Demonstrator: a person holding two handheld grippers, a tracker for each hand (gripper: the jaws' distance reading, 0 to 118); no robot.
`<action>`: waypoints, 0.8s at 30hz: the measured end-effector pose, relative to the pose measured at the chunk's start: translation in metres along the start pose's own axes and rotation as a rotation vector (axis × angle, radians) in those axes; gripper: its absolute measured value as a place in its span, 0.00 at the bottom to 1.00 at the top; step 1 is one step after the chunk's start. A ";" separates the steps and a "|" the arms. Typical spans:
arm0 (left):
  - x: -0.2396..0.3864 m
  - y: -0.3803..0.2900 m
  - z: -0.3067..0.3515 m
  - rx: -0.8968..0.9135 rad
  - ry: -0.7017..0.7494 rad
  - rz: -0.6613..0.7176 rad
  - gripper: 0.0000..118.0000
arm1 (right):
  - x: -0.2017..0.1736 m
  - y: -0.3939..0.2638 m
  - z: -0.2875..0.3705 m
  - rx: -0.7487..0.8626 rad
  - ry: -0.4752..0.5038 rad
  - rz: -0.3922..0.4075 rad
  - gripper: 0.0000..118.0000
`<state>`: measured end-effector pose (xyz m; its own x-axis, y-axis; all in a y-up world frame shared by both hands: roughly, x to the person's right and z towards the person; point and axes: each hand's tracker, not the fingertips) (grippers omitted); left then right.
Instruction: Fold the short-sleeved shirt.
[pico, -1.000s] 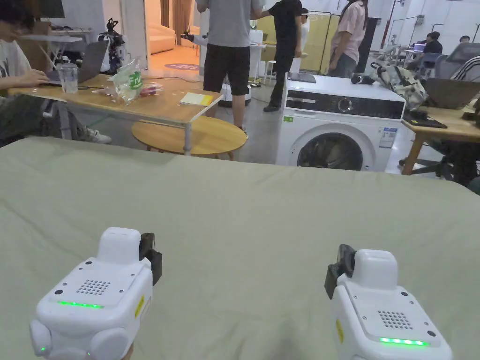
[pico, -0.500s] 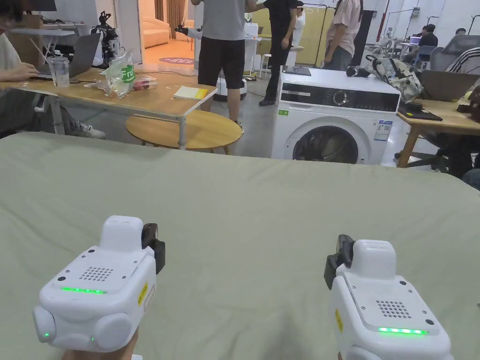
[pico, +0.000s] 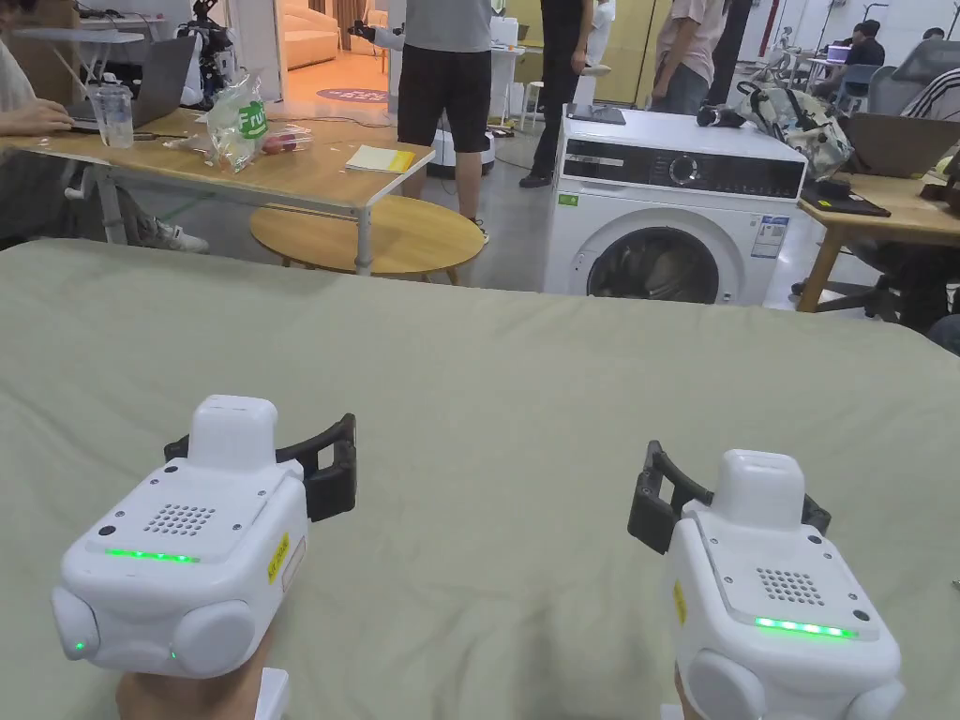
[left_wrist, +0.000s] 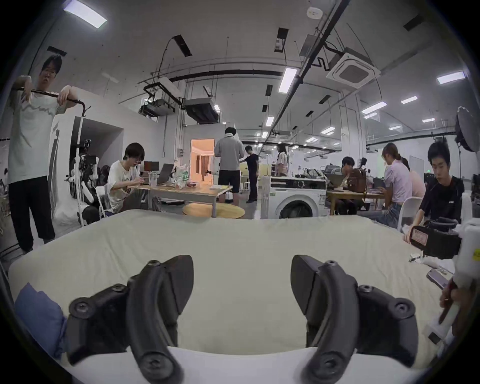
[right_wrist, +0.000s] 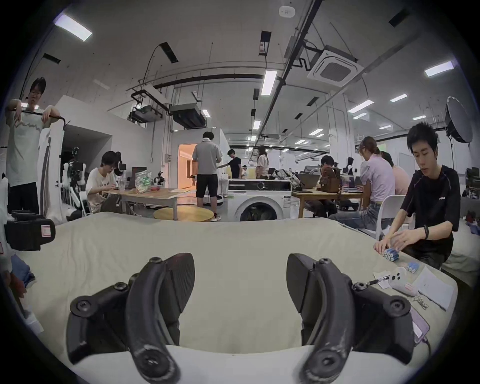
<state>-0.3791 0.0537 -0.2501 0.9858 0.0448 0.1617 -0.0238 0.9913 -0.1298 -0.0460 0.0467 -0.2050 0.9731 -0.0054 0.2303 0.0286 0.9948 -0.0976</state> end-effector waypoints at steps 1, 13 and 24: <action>-0.001 0.001 0.001 0.016 -0.003 0.012 0.67 | 0.002 0.001 0.000 0.002 -0.001 -0.007 0.63; -0.014 0.005 -0.004 0.056 0.058 0.035 0.72 | 0.009 0.008 -0.006 -0.038 0.047 -0.065 0.74; -0.016 0.011 -0.001 0.006 0.068 -0.035 0.72 | 0.006 0.014 -0.009 -0.062 0.038 -0.108 0.74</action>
<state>-0.3948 0.0639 -0.2555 0.9951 0.0018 0.0994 0.0102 0.9928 -0.1195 -0.0377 0.0597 -0.2142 0.9716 -0.1173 0.2056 0.1467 0.9800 -0.1343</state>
